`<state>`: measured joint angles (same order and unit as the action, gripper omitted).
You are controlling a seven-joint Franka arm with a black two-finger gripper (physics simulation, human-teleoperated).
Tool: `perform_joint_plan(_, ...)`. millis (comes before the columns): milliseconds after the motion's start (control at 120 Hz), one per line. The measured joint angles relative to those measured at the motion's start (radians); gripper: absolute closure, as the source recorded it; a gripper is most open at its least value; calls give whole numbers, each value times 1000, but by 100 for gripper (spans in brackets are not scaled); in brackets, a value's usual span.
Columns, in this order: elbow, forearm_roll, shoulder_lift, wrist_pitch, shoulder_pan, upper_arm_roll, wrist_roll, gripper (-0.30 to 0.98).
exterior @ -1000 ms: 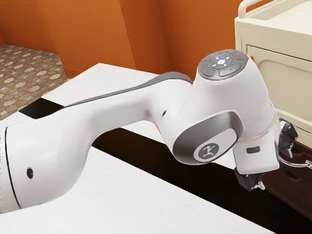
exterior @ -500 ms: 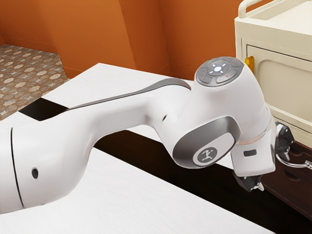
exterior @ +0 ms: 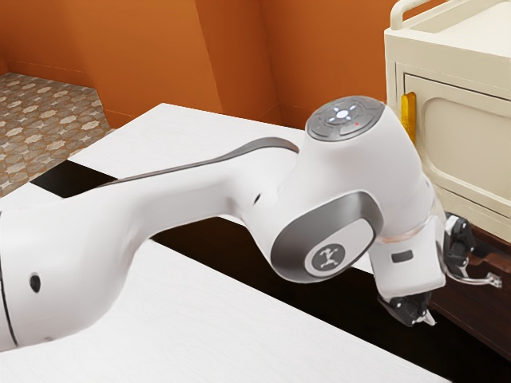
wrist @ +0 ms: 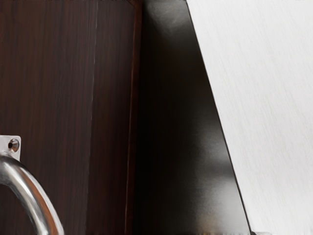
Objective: Pull the drawer handle with one arm to open the drawer
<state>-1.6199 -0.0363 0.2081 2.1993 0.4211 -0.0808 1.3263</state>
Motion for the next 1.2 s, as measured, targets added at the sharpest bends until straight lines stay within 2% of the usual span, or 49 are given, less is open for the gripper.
perform_joint_plan(625, -224, 13, -201, -2, 13, -11, -34, 21)
perform_joint_plan(1108, -350, 53, -304, -2, 10, -21, -69, 16)
perform_joint_plan(1200, -362, 55, -312, 0, 11, -23, -76, 12)
